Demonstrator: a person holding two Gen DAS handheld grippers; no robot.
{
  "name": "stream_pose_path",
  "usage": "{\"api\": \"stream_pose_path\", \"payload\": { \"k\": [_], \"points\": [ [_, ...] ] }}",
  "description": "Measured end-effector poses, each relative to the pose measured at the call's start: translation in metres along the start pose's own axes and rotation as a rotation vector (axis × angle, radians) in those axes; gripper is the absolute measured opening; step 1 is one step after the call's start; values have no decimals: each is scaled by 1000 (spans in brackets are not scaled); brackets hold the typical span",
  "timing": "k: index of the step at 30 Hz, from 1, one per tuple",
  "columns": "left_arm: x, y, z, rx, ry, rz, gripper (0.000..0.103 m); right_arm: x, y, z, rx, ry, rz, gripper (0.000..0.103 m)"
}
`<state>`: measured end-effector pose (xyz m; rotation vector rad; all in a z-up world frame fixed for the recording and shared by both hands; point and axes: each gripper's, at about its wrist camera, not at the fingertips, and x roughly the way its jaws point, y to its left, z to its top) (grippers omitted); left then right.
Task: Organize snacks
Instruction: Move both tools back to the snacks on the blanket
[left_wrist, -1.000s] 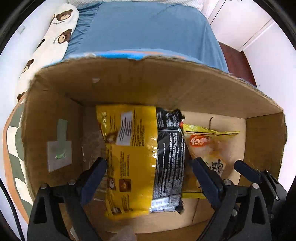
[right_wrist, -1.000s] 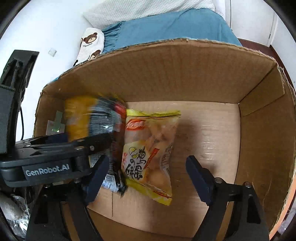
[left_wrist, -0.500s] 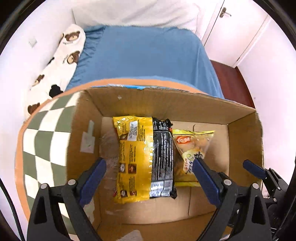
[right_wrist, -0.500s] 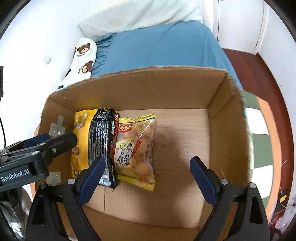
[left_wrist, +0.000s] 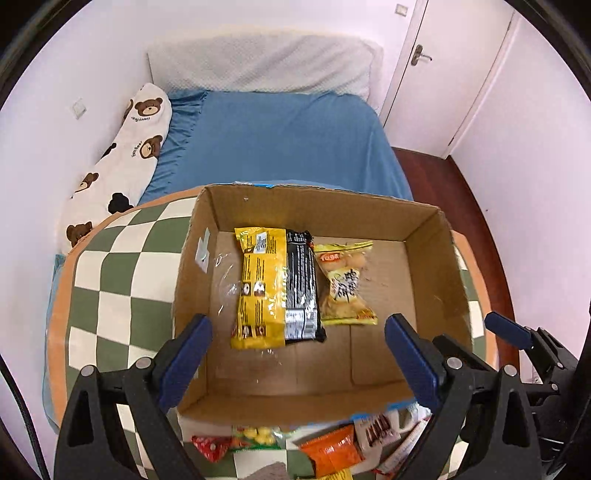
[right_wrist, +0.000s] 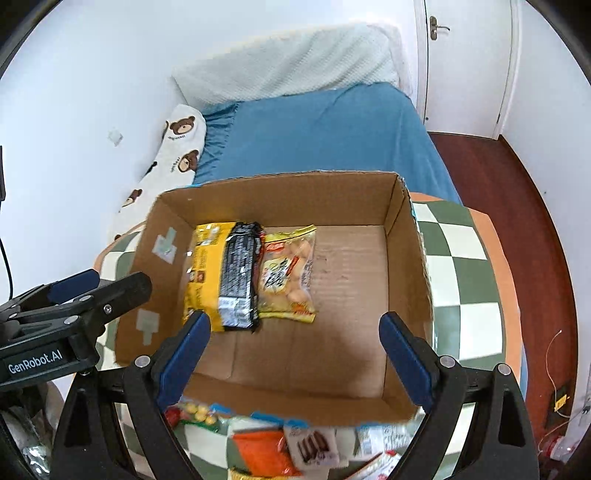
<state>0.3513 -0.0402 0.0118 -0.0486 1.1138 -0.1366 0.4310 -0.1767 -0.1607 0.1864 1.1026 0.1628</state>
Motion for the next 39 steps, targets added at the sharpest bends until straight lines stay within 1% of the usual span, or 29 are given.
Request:
{"api": "stream_pose_path", "payload": {
  "k": [4,8,10,12,15,18,20,22,25,29,33,35,39],
  "points": [
    [-19,-1,-18,2,-15,-3,96,-20,9,-15,2,-15,8,95],
    [-31,-1,-44,17,-7,1,96,-35,10,-39,18,4,24,95],
    [-30,-2,-64,35,11,19,96,-37,6,-56,29,30,21,95],
    [-25,-4,-83,49,42,27,96,-35,-2,-76,41,77,18,95],
    [-5,-6,-121,68,127,35,96,-28,-18,-113,44,155,-17,95],
    [30,-10,-162,79,255,21,96,-15,-41,-153,52,252,-54,95],
    [49,-13,-184,101,312,23,96,-2,-56,-180,44,336,-76,95],
    [70,-19,-205,137,360,25,96,10,-69,-202,22,400,-107,95],
    [95,-33,-227,194,426,13,96,28,-84,-229,-17,483,-139,95],
    [128,-51,-249,242,500,3,96,55,-98,-261,-51,583,-161,95],
    [151,-61,-266,259,561,13,94,71,-102,-280,-70,609,-198,94],
    [155,-62,-270,257,567,24,92,72,-101,-285,-80,596,-219,91],
    [163,-53,-282,233,608,-3,92,72,-100,-290,-77,578,-244,90]
  ]
}}
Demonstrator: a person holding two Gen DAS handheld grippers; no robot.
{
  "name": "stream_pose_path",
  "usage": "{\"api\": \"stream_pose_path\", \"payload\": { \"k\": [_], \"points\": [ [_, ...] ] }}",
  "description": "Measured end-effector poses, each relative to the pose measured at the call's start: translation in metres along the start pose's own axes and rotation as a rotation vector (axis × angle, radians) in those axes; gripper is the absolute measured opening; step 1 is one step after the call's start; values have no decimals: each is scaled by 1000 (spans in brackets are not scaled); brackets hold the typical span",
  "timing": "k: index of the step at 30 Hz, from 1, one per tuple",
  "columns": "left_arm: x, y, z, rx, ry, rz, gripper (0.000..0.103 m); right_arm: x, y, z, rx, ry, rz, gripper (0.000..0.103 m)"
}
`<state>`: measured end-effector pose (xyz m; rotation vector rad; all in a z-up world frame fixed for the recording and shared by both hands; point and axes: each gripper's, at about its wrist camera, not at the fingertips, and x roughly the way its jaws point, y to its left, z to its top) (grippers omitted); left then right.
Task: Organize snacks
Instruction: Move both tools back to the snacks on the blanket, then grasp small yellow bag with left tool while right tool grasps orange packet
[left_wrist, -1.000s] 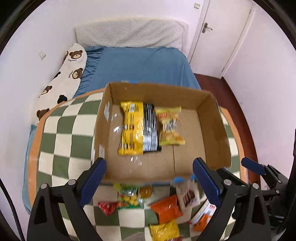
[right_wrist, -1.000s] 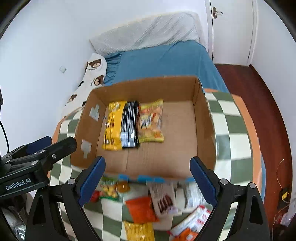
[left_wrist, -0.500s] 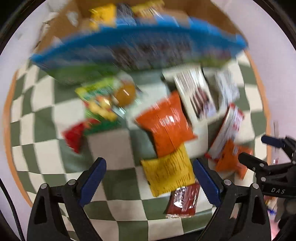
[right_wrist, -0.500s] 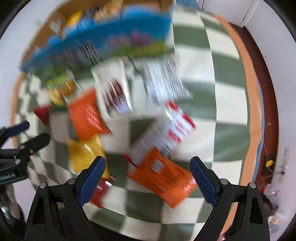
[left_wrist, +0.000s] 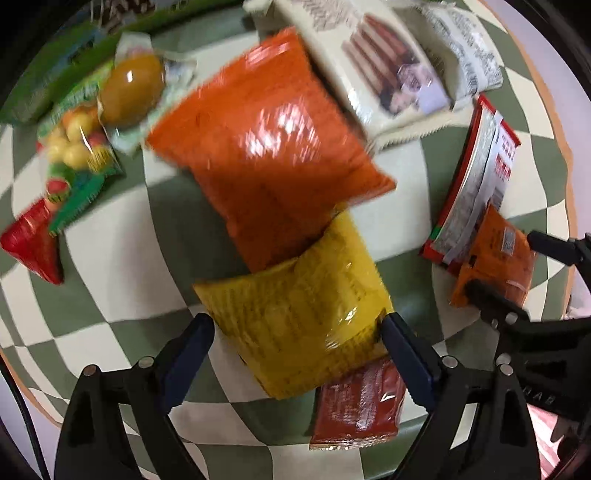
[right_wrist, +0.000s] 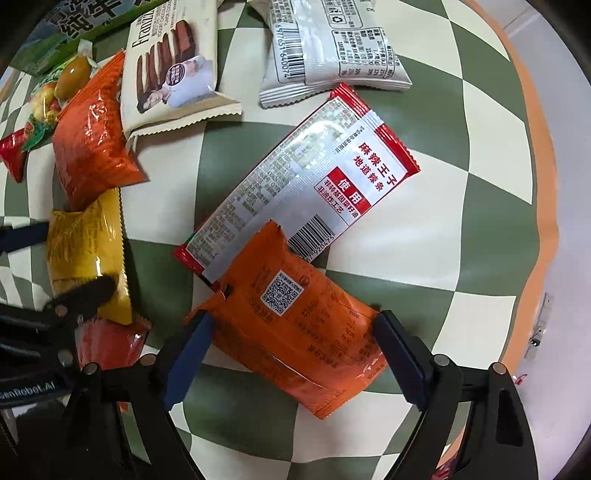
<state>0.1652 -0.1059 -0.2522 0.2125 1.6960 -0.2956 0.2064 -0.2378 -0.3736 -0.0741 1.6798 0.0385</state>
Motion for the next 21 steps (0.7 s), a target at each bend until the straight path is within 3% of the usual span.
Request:
{"api": "stream_pose_path", "payload": {
  "k": [6,10,15,19,21],
  "points": [
    [23,6,-10,-34,11,-25,94,-1,-14,-5,100,-19,34,90],
    [24,11,-10,-160,18,-70,94,9,-45,-15,268,-28,146,90],
    [24,3,-7,-92,7,-77,93,13,-67,-19,268,-3,171,72],
    [15,1,-12,-29,-40,-44,76,4,-79,-21,204,-4,117,70],
    [9,-1,-18,-12,-75,-19,73,2,-84,-26,212,-13,112,69]
  ]
}}
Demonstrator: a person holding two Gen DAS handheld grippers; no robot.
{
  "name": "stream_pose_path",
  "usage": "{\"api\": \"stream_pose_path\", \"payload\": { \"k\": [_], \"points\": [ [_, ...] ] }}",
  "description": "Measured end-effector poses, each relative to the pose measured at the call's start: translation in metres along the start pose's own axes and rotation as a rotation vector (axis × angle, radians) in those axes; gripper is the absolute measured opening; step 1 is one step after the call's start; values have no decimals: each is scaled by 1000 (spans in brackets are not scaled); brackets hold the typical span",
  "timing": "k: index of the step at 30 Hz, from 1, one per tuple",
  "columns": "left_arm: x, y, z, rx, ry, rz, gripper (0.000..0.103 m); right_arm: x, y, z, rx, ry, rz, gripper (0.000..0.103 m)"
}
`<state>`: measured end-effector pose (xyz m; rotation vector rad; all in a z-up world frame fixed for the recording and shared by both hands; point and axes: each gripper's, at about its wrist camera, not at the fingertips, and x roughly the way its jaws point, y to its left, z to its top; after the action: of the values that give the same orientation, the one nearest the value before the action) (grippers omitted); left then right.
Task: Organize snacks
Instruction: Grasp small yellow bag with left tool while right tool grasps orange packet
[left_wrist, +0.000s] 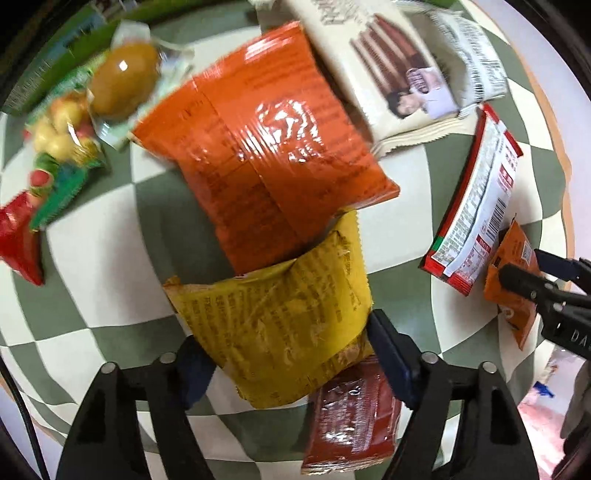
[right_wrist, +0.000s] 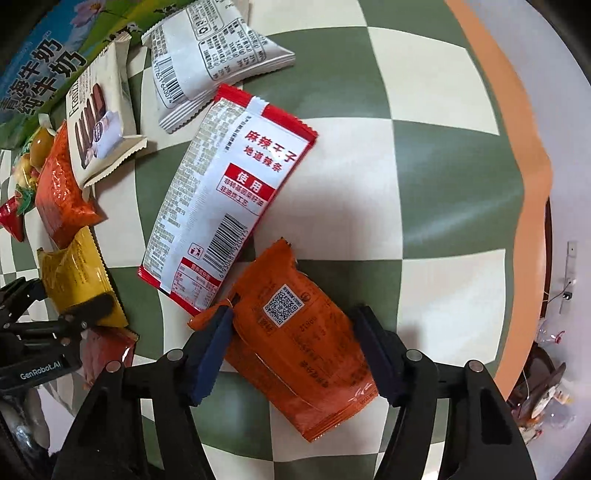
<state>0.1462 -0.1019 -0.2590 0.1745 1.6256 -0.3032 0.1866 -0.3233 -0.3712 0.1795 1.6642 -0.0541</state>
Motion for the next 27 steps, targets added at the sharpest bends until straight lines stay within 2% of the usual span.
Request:
{"api": "stream_pose_path", "payload": {
  "k": [4,7,9,11,13,17,21,23,27],
  "points": [
    [-12,-12,-14,37,-50,68,72,-10,-3,-8,77,-14,58,68],
    [-24,-20,-27,91,-73,102,72,-8,-4,-3,113,32,142,71],
    [-37,-24,-31,147,-85,128,72,-10,0,0,59,57,135,83],
    [-54,-31,-36,224,-115,142,72,-20,9,6,-16,40,122,88],
    [-69,-39,-40,314,-134,155,73,-30,14,7,-95,31,107,88],
    [-73,-67,-49,523,-129,203,73,-37,20,10,-178,63,79,88],
    [-44,-95,-52,709,-52,246,73,-30,44,20,-234,90,34,88],
    [-18,-108,-56,791,30,265,73,-24,49,11,-242,102,24,88],
    [6,-122,-52,854,71,304,73,-14,48,6,-249,135,13,89]
  ]
}}
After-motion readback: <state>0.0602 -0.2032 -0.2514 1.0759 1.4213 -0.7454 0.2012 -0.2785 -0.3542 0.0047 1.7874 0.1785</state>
